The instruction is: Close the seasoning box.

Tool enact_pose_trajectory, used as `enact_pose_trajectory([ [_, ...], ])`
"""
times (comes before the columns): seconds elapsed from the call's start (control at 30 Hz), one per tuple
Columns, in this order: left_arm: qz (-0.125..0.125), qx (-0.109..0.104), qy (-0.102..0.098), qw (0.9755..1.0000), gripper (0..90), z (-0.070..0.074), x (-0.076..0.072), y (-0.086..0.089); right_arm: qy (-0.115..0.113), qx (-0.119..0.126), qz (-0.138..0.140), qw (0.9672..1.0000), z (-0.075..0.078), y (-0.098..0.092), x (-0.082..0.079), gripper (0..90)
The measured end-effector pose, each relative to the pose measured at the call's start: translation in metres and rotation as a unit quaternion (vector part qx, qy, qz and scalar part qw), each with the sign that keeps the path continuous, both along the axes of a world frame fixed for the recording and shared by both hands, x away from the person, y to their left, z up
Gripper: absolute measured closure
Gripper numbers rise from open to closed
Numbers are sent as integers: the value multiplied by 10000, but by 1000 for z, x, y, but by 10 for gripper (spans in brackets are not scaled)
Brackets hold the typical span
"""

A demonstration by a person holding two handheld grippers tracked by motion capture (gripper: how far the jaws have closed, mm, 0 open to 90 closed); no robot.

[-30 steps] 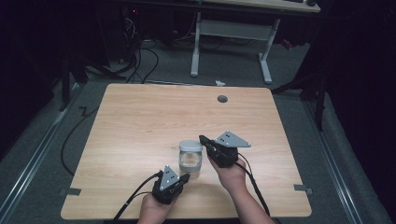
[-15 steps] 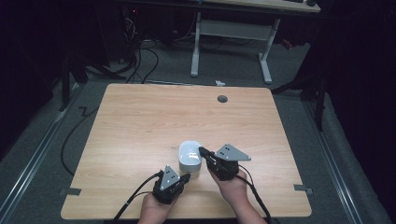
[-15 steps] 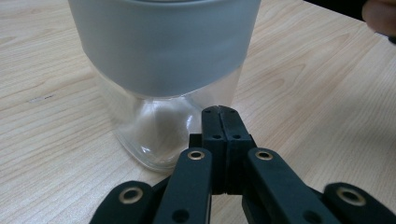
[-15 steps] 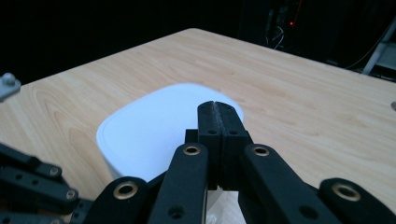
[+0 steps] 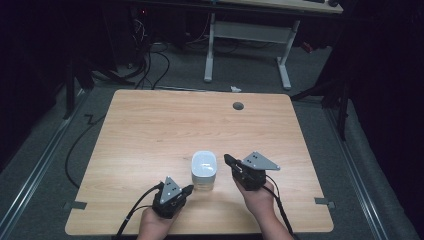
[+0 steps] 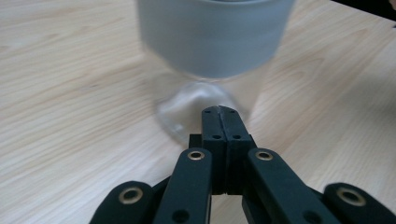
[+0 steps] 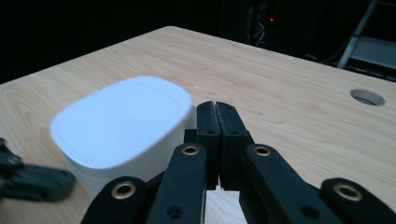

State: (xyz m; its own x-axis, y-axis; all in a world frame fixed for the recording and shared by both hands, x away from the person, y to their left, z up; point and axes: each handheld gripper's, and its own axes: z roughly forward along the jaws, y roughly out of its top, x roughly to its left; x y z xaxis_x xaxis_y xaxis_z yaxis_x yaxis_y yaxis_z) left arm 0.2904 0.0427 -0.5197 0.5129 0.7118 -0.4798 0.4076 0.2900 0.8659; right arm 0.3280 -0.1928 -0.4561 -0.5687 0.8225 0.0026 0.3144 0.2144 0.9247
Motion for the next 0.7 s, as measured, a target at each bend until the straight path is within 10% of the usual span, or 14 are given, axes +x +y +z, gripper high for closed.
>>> enact_pose_trajectory([
  [0.47,848,285,-71,9960,802,5,34,68,377,-72,-685,9969,-22,-58,2,851],
  [0.7,1588,502,24,9860,591,4,68,117,483,10,-1230,9912,-34,-101,-5,720],
])
